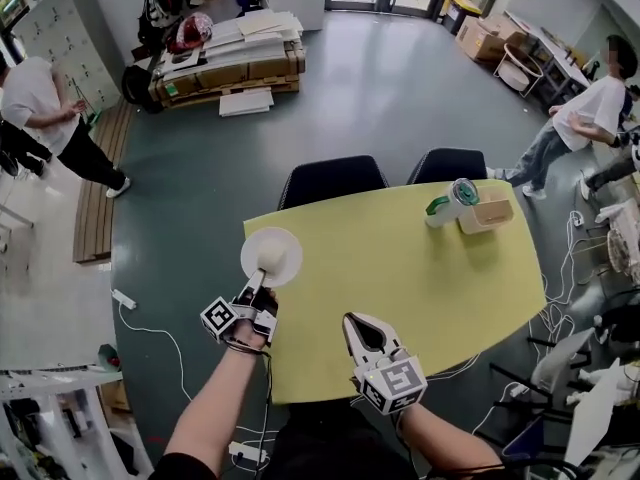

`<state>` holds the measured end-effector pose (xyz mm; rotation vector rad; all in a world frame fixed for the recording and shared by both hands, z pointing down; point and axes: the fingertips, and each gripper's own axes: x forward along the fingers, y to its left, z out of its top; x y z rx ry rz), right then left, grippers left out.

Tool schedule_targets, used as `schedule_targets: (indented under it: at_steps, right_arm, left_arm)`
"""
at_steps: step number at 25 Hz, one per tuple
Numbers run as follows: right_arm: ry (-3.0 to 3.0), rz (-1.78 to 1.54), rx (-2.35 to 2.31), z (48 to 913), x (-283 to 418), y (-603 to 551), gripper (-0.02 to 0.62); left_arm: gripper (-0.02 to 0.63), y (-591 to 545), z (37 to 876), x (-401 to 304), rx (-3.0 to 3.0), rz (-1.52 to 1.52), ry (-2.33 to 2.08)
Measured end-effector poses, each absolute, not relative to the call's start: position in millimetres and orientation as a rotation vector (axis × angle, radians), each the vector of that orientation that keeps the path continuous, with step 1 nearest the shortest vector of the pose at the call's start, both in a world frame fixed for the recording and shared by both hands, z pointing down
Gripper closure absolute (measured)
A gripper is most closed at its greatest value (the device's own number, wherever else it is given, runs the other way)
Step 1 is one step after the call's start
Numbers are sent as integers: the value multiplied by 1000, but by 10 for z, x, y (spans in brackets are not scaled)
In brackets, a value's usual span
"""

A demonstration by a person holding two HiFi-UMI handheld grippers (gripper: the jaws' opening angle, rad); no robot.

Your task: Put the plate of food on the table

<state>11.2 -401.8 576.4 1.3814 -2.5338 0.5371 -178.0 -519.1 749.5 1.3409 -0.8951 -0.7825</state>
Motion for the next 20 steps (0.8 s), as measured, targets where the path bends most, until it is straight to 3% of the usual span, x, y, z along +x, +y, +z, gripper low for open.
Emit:
schedule_targets:
  at_steps: [20]
  right_arm:
    - [-2472, 605, 1305, 6349, 265, -4023, 583]
  left_arm:
    - [571, -6362, 8855, -1688, 1192, -666, -1085]
